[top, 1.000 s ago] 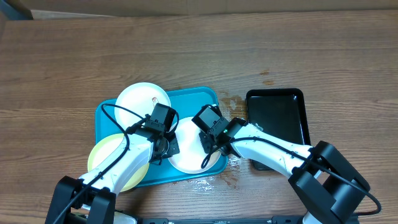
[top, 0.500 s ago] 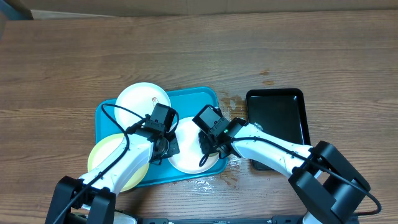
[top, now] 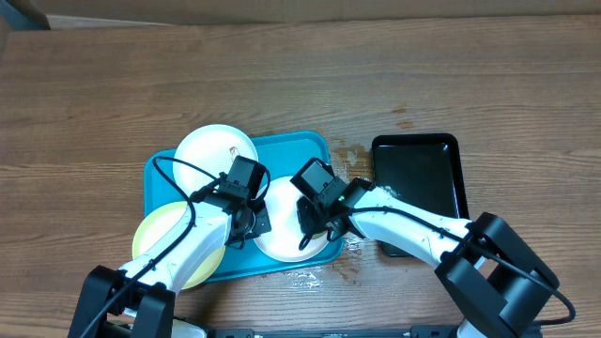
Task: Clean dirty plates on tray and stack at the side
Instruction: 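Scrub the sauce smear on the white plate with the sponge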
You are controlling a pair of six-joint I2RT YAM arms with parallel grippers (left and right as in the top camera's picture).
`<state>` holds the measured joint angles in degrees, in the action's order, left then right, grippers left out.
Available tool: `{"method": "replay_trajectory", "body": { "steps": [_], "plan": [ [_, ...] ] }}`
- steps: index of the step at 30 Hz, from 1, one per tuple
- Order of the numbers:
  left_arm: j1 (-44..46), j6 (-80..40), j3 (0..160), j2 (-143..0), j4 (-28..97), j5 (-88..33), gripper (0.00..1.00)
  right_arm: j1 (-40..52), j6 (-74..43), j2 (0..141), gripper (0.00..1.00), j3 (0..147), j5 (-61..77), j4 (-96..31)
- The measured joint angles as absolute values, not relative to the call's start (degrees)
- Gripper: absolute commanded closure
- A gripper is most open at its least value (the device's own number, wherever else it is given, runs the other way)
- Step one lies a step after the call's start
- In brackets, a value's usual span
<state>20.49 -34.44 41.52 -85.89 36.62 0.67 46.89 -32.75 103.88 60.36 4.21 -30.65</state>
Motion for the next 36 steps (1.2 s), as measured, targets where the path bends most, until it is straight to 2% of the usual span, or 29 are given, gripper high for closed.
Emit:
{"method": "replay_trajectory", "body": {
  "steps": [6, 15, 20, 28, 36],
  "plan": [
    [20.5, -34.4, 41.5, -85.9, 36.6, 0.6, 0.96, 41.5, -30.1, 103.7, 0.96, 61.5, 11.7, -31.7],
    [20.5, -34.4, 41.5, -85.9, 36.6, 0.6, 0.96, 31.2, -20.1, 100.1, 0.96, 63.7, 26.7, -32.3],
    [20.5, -34.4, 41.5, -85.9, 36.6, 0.6, 0.96, 32.3, -17.4, 100.1, 0.96, 63.6, 28.0, -32.5],
    [20.5, -34.4, 41.5, -85.9, 36.6, 0.6, 0.96, 37.9, -15.8, 100.1, 0.96, 61.7, 20.5, -32.3],
    [20.5, -34.4, 41.5, -85.9, 36.6, 0.6, 0.96, 38.7, -15.4, 100.1, 0.96, 55.2, 15.5, -21.9]
  ]
}}
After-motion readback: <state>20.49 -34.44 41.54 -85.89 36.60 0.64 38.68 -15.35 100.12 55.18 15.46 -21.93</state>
